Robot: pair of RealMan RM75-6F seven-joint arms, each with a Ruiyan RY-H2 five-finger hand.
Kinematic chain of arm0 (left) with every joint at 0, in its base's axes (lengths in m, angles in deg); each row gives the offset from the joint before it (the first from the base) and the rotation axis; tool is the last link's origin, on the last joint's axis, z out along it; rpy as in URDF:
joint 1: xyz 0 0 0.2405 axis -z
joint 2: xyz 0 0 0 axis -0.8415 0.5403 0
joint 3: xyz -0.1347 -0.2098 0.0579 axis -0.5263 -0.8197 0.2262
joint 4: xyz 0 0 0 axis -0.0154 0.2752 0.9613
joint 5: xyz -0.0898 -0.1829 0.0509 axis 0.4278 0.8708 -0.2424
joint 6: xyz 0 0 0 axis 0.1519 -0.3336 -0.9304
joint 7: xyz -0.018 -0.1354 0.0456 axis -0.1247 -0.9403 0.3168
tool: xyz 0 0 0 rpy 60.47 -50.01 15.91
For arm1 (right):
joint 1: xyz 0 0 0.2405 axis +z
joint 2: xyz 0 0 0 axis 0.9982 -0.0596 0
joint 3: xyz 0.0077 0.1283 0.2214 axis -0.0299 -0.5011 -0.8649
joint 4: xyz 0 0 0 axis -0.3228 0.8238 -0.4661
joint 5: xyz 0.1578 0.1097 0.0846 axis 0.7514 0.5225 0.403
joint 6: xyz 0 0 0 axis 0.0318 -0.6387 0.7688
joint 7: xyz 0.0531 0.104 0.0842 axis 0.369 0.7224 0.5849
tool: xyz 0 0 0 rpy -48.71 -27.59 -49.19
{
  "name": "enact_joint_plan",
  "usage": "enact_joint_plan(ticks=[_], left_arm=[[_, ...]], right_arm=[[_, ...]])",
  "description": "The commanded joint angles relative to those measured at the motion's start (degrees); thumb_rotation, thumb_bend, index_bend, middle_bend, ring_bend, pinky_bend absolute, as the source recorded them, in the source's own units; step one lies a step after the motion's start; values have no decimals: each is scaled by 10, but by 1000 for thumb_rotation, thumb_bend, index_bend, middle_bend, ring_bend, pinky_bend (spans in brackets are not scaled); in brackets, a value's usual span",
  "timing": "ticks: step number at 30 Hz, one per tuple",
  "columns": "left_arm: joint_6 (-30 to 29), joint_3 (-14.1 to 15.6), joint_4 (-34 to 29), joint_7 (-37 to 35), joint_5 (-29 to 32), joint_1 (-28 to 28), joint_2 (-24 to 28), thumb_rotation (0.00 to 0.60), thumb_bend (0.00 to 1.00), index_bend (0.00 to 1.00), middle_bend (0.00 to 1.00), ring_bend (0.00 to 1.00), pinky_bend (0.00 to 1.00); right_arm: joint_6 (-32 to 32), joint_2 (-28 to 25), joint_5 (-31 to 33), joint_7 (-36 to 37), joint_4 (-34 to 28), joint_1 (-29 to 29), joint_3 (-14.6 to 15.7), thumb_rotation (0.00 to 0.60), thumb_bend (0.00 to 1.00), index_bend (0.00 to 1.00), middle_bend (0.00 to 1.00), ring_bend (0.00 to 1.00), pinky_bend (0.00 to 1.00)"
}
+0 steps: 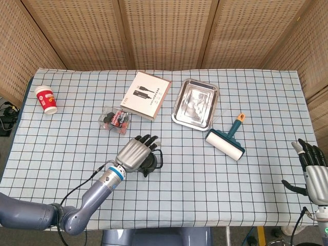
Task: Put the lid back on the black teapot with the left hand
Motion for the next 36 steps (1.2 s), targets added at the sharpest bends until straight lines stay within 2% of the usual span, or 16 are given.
enact_joint_plan(ticks=[1,10,28,36], left_arm=[[38,28,-21,-38,-26,-15,36,600,1000,225,108,140,313],[61,54,-16,-46,-10,-13,34,600,1000,225,108,142,334],[48,68,9,-21,9,-3,6,600,1000,235,119,169,346],[40,72,6,-11,21,0,9,600,1000,235,120,169,346]], right_arm=[[-1,0,-1,-2,-1,0,0,600,0,0,0,0,0],[1,1,1,-7,-1,0,0,600,0,0,0,0,0],[5,3,5,-6,2,2,-1,600,0,0,0,0,0],[6,2,5,-4,2,2,-1,600,0,0,0,0,0]])
